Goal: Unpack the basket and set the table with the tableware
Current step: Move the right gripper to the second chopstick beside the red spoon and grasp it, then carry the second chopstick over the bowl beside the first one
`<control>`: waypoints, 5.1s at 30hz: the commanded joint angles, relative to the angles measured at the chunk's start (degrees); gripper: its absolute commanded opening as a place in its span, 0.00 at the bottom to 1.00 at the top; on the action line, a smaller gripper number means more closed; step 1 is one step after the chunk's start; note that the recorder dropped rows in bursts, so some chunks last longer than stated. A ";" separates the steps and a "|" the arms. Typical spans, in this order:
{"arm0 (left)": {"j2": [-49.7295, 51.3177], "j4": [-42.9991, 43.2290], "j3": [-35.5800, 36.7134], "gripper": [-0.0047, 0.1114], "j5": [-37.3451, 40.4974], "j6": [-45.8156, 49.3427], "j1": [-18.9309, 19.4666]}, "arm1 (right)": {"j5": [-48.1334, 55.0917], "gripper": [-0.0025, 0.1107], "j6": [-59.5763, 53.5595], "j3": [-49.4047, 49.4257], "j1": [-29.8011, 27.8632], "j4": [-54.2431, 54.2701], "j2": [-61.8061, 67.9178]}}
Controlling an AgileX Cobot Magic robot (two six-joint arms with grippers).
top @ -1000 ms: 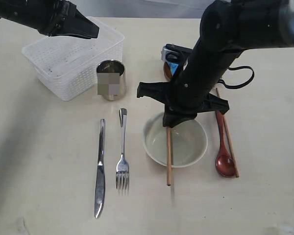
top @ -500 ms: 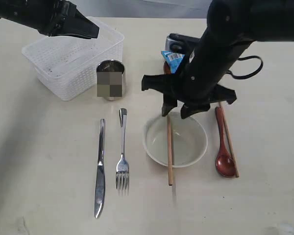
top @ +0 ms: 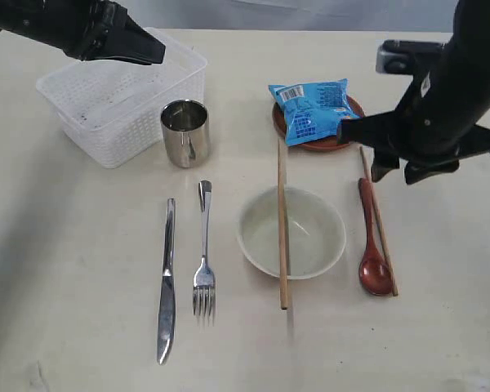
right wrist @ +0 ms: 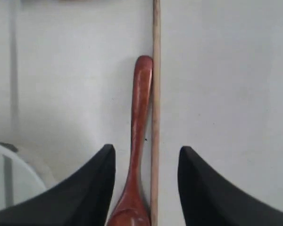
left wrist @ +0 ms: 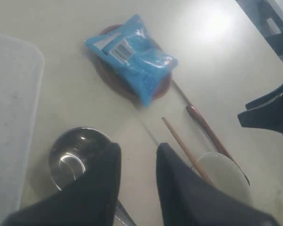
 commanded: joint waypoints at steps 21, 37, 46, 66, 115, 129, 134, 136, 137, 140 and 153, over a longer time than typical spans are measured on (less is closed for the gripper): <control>-0.06 -0.49 0.40 0.26 0.30 0.51 0.16 | -12.78 0.38 2.98 8.76 -0.49 -3.89 6.44; -0.06 -0.49 0.40 0.26 0.58 0.66 0.16 | -14.73 0.38 4.09 8.76 -0.49 -5.35 6.44; -0.06 -0.49 0.40 0.26 0.58 0.66 0.16 | -12.18 0.38 2.92 9.47 -0.49 -5.99 6.44; -0.06 -0.49 0.40 0.26 0.99 0.66 0.16 | -16.32 0.38 4.63 12.75 -0.49 -4.76 6.49; -0.06 -0.49 0.40 0.26 1.34 0.94 0.16 | -5.26 0.02 7.06 2.72 17.73 8.89 -3.24; -0.06 -0.49 0.40 0.26 1.34 0.94 0.16 | -5.14 0.02 8.58 2.72 18.25 11.07 1.04; -0.06 -0.49 0.40 0.26 1.34 0.94 0.16 | -4.90 0.02 8.37 2.72 18.25 10.78 1.04; -0.06 -0.49 0.40 0.26 1.34 0.94 0.16 | -4.90 0.02 8.37 2.72 18.25 10.15 1.04; -0.06 -0.49 0.40 0.26 1.34 0.94 0.16 | -4.90 0.02 8.37 2.72 18.25 9.88 1.04; -0.06 -0.49 0.40 0.26 1.34 0.51 0.16 | -5.07 0.02 8.37 2.72 18.25 9.71 1.04; -0.06 -0.49 0.40 0.26 2.05 0.53 0.16 | -6.53 0.02 7.26 2.72 18.25 6.93 1.04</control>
